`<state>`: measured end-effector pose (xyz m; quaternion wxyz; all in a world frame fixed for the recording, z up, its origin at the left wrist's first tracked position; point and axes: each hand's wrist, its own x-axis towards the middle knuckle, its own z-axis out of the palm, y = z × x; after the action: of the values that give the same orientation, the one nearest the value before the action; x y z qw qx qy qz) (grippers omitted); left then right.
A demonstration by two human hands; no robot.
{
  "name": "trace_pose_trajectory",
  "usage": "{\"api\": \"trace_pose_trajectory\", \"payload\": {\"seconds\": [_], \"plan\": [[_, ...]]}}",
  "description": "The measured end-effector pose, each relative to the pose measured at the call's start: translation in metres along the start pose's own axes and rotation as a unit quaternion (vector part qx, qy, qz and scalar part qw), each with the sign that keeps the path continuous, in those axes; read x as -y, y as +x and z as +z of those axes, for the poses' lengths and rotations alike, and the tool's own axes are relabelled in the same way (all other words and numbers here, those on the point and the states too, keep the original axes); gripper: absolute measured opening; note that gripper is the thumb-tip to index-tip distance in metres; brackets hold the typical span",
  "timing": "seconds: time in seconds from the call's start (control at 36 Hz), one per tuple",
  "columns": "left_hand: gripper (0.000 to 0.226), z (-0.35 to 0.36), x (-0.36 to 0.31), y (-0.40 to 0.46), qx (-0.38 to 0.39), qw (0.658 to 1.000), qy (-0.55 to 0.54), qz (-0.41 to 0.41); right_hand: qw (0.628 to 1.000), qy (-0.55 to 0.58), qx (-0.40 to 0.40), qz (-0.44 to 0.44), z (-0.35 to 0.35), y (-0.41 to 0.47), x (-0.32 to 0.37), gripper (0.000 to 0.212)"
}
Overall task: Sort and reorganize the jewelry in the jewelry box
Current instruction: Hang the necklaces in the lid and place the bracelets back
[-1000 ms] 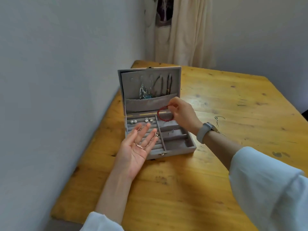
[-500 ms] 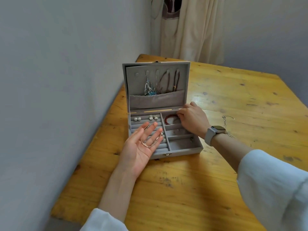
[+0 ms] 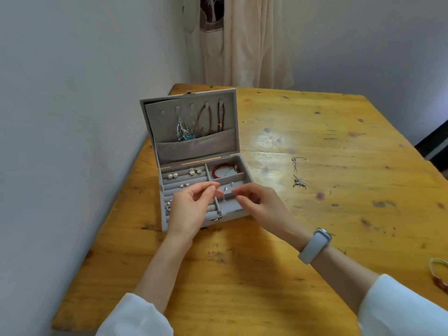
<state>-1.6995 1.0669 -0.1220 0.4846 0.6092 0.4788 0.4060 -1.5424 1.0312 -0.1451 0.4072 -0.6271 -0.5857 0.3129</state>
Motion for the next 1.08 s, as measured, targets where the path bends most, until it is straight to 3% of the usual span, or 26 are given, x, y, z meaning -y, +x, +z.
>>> {"api": "trace_pose_trajectory", "payload": {"seconds": [0.11,0.28,0.44,0.64,0.81,1.08], "plan": [[0.014,0.006,-0.009,0.003,0.008,0.999,0.051,0.010,0.999,0.025,-0.029,0.004,-0.011,-0.008,-0.001,0.017],[0.013,0.017,-0.028,0.001,0.044,0.999,0.028,-0.012,0.999,0.041,-0.009,-0.001,-0.019,-0.018,-0.002,0.028],[0.016,0.029,-0.037,-0.004,0.067,0.998,0.007,-0.019,0.996,0.085,-0.016,-0.001,-0.020,-0.024,0.002,0.004],[0.019,0.033,-0.032,-0.011,0.056,0.998,0.026,-0.035,0.982,0.186,-0.006,0.044,-0.033,-0.038,-0.008,0.015],[0.015,0.036,-0.014,-0.025,0.084,0.990,0.107,-0.023,0.981,0.170,-0.043,0.087,-0.049,-0.049,-0.022,0.012],[0.012,0.043,0.004,-0.035,0.118,0.980,0.162,-0.019,0.990,0.074,-0.033,0.114,-0.060,-0.051,-0.035,0.007]]}}
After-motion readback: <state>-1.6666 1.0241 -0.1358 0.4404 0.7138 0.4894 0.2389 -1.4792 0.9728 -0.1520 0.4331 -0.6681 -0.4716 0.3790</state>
